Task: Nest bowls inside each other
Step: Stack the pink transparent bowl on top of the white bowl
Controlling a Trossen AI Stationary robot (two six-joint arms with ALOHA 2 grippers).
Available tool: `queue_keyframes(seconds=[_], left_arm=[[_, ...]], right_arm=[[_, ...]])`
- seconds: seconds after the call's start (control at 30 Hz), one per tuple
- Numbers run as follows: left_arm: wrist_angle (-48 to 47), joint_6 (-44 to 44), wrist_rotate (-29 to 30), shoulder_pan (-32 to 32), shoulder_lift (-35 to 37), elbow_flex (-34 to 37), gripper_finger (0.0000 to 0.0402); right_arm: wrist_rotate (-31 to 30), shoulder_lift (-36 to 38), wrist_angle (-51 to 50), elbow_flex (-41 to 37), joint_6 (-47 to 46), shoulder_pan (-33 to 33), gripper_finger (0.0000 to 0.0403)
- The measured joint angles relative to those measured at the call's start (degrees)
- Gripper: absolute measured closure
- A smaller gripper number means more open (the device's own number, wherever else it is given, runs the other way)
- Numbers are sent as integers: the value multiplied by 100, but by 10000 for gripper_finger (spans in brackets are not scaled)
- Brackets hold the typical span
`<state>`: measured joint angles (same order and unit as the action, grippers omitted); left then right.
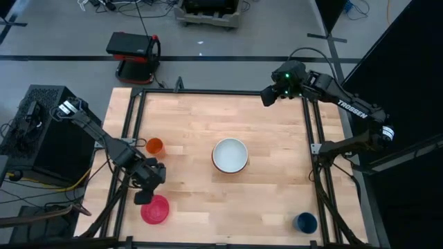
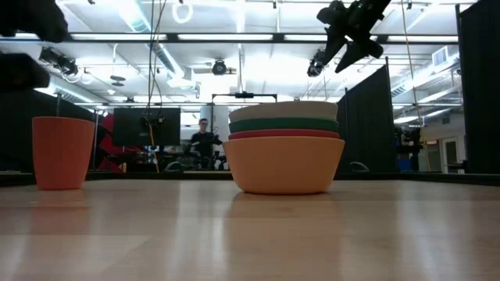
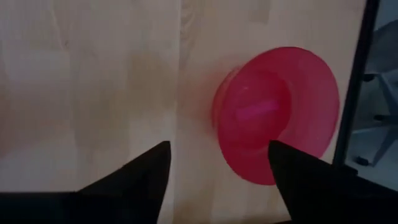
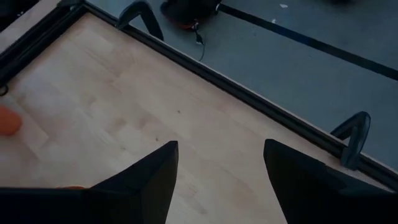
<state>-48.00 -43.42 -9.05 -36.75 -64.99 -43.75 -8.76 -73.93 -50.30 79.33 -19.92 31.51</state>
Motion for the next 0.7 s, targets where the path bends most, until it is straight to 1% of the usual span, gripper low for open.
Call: queue_keyframes(seconds=[0.37,0.53,0.7], left_arm=[[864,-258,-313,-17,0,716,121],[1430,-487,-500,-17,0,975,133],[1592,-528,-473,-17,-53,1100,147]], right_arm=[[-10,0,1,0,-100,6,179],[-43,0,1,0,-103,8,179],[-45,0,4,2,-103,8,180]])
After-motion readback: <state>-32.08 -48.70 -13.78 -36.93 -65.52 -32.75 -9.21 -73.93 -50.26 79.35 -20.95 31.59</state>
